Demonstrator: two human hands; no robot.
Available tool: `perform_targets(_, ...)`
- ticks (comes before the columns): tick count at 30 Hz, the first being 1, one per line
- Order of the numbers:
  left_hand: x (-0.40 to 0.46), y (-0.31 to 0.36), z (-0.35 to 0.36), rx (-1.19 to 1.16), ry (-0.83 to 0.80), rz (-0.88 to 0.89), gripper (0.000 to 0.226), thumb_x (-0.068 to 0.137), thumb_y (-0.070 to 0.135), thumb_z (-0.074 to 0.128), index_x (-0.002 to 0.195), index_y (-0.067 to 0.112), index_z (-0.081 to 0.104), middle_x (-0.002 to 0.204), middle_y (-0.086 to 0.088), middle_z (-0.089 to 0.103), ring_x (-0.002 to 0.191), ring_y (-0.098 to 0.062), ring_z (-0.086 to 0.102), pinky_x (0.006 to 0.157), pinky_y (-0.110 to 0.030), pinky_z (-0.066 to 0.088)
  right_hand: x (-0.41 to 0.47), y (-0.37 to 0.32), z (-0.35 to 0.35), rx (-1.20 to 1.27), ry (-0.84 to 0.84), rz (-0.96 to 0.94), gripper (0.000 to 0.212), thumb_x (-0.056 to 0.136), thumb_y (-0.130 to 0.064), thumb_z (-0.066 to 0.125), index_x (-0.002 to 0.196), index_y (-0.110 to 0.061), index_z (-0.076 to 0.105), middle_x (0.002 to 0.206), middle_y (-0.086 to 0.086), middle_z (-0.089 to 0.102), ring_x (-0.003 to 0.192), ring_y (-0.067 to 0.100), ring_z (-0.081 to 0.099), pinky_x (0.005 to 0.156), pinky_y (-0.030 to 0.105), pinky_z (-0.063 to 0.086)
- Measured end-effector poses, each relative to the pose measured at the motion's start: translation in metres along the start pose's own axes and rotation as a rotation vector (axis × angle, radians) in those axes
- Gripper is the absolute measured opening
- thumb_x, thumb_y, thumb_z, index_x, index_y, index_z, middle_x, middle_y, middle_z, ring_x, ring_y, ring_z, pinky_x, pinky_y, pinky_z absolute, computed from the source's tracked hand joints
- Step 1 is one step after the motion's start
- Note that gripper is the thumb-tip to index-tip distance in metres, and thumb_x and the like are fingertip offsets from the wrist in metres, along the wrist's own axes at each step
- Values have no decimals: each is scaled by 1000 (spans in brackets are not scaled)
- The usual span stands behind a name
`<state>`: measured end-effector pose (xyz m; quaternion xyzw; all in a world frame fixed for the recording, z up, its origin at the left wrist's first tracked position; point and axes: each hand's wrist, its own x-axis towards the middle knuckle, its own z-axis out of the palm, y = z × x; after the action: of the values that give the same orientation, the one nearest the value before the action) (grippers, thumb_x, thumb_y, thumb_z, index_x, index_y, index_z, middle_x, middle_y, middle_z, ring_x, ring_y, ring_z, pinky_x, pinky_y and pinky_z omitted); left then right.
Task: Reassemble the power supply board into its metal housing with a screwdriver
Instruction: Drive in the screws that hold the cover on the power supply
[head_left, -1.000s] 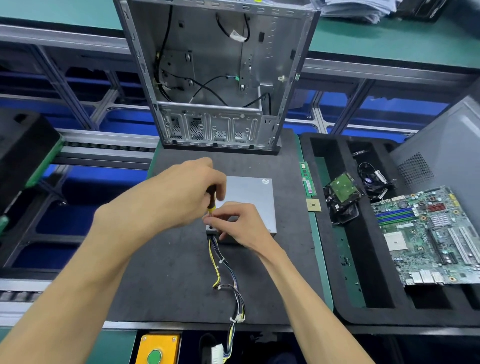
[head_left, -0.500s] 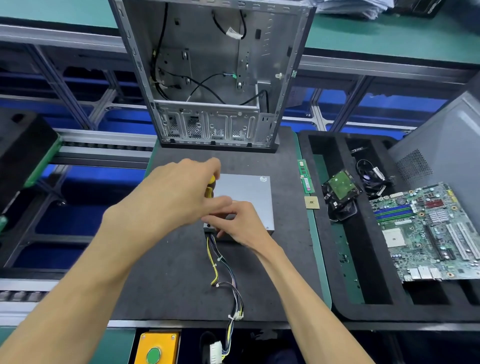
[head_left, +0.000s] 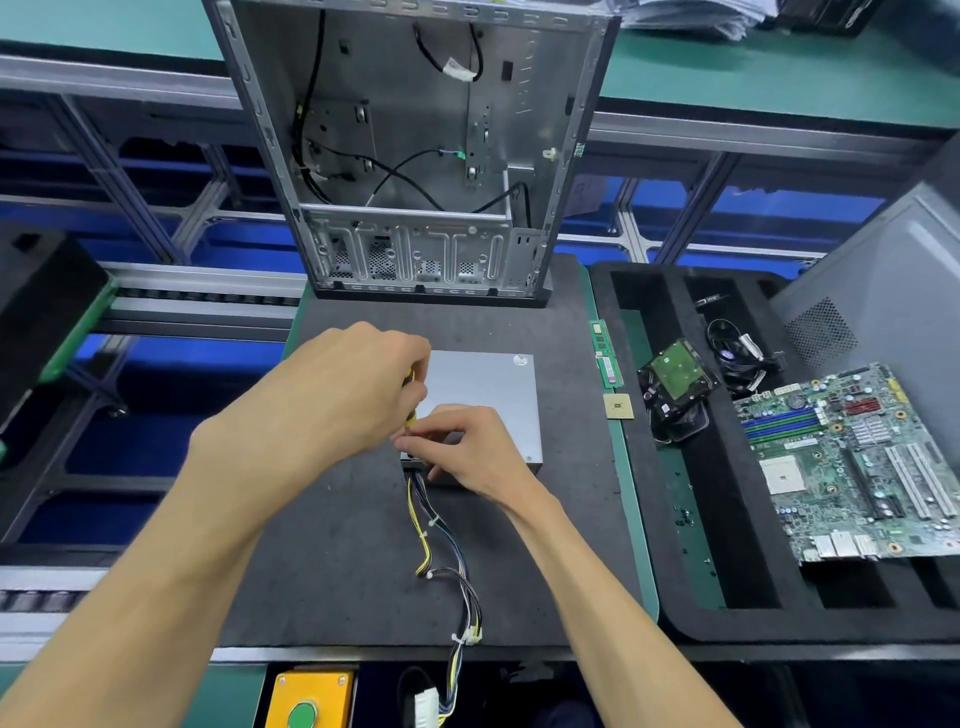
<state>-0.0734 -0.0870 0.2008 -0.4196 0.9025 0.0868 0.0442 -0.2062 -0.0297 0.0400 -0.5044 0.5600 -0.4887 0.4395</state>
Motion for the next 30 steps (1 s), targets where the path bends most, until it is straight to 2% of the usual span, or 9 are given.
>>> perform_targets(5,-1,1,0,23,62,-16,18,95,43,54,93,28,62,89,-2,64,84,-29,61,63,-33,41,0,0,0,4,1,-7,11,86,-27,83,88,-38,82,81,-10,72,63,8,63,56,30,59)
perform_targets(9,2,3,5,47,88,-30,25,93,47,54,87,24,59,84,-2,60,85,-30,60,64,-33,39,0,-1,0,-2,1,-5,14,86,-27,83,84,-41,81,78,-13,69,60,9,64,57,30,59)
perform_targets(12,3,7,7,121,110,-79,36,94,52,52,83,19,60,70,1,47,75,-28,54,55,-32,32,-1,1,-1,-9,-11,5,3,86,-29,83,88,-32,83,78,-11,69,61,8,65,57,27,58)
perform_targets(15,3,9,8,211,141,-129,40,95,56,48,78,21,56,64,4,37,70,-27,46,49,-31,20,-1,3,-1,-3,-19,15,10,86,-30,82,94,-24,83,80,-10,70,68,8,66,58,28,59)
perform_targets(17,2,8,6,199,151,-108,34,92,56,51,81,25,58,68,4,44,72,-27,50,52,-31,25,0,2,-1,-20,-20,17,10,86,-29,82,94,-24,83,80,-10,71,66,10,66,59,30,60)
perform_targets(21,0,4,3,99,78,0,18,90,41,59,104,32,52,100,7,60,90,-25,61,66,-32,38,-1,-1,-2,14,-18,10,10,87,-23,82,86,-33,81,78,-16,70,59,4,65,55,22,56)
perform_targets(25,-1,7,2,202,123,-39,15,87,39,62,88,25,56,77,4,54,75,-27,57,55,-30,31,-2,-1,-2,16,-25,-2,18,87,-23,82,82,-40,79,76,-17,69,59,2,65,54,19,54)
perform_targets(28,2,9,0,291,142,-111,39,81,58,62,67,23,50,63,5,47,59,-21,48,48,-27,19,-1,0,-1,0,-22,23,5,86,-27,83,86,-31,83,83,-10,73,64,6,63,57,25,58)
perform_targets(30,3,10,0,262,144,-148,53,81,68,56,57,22,46,57,4,44,51,-14,38,48,-26,18,0,2,-1,-21,-22,37,4,85,-33,82,88,-30,83,85,-8,73,63,11,64,59,33,61)
